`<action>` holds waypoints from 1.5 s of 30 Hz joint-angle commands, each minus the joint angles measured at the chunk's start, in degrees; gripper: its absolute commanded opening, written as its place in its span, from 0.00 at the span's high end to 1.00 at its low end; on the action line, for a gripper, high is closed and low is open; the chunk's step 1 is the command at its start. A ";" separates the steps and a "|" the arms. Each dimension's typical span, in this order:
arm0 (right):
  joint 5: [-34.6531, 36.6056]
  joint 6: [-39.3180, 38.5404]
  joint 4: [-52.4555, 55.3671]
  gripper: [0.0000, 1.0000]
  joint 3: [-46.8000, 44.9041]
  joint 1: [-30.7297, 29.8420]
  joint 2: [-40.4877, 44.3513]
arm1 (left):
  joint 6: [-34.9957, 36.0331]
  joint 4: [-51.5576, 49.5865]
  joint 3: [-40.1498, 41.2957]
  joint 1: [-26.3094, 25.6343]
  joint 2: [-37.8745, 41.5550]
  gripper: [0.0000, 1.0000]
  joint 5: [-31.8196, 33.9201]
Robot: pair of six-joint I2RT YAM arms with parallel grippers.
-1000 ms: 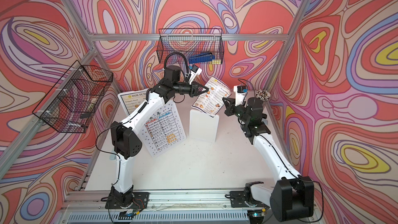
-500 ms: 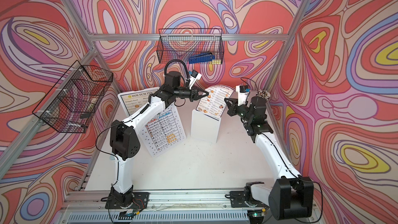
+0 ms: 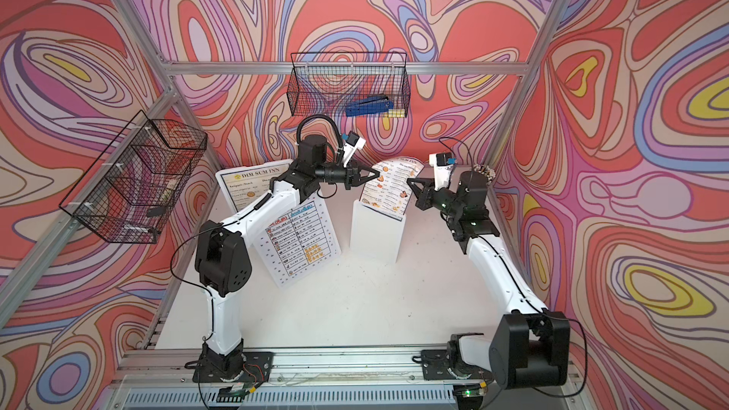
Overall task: Insert the menus into the narrow rack
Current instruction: Insert the menu into the narrow rack.
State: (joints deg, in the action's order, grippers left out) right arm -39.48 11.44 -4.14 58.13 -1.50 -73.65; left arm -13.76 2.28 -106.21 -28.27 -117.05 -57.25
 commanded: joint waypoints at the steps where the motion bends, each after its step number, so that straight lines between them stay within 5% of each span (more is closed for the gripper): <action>1: -0.78 -2.14 2.40 1.00 1.99 0.02 0.58 | 0.09 2.07 1.81 -0.29 2.08 1.00 -1.81; 5: -1.10 -2.80 3.17 1.00 2.47 -0.04 0.76 | 1.18 1.77 3.02 -0.21 2.65 0.97 -1.63; 9: -1.46 -4.50 4.83 1.00 3.69 -1.28 -1.26 | 2.01 1.26 3.91 -0.14 3.03 0.39 -1.29; 15: -2.18 -6.72 7.62 1.00 4.94 -2.61 -2.17 | 3.86 -2.88 2.50 0.55 3.64 0.01 2.32; 24: -4.16 -10.40 8.70 1.00 -0.61 -2.59 1.66 | 6.29 -7.41 2.08 0.60 9.72 0.01 10.90; 32: -4.29 -6.06 3.04 1.00 -7.77 -2.64 5.90 | 6.29 -5.53 7.79 0.65 16.92 0.01 11.44; 33: -3.89 -5.89 3.44 0.98 -7.69 -2.71 6.38 | 6.26 -5.13 8.74 0.65 17.84 0.01 11.55; 35: -0.98 -4.47 4.87 0.72 -6.45 -2.65 7.06 | 6.28 -4.49 10.55 0.66 19.71 0.01 11.21; 38: 5.27 -3.52 11.13 0.53 -1.43 -2.74 8.57 | 6.17 -2.59 13.34 0.66 22.21 0.01 11.18; 43: 14.48 -2.20 22.67 0.49 12.07 -2.70 8.08 | 6.16 -2.10 15.02 0.67 24.24 0.01 11.14; 45: 15.59 -0.43 27.39 0.55 17.83 -2.72 4.73 | 6.29 -2.04 15.35 0.63 24.63 0.01 11.35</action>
State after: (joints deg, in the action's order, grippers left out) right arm -29.32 8.43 14.96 70.02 -3.86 -66.63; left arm -8.51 -1.87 -91.29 -28.03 -94.76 -46.00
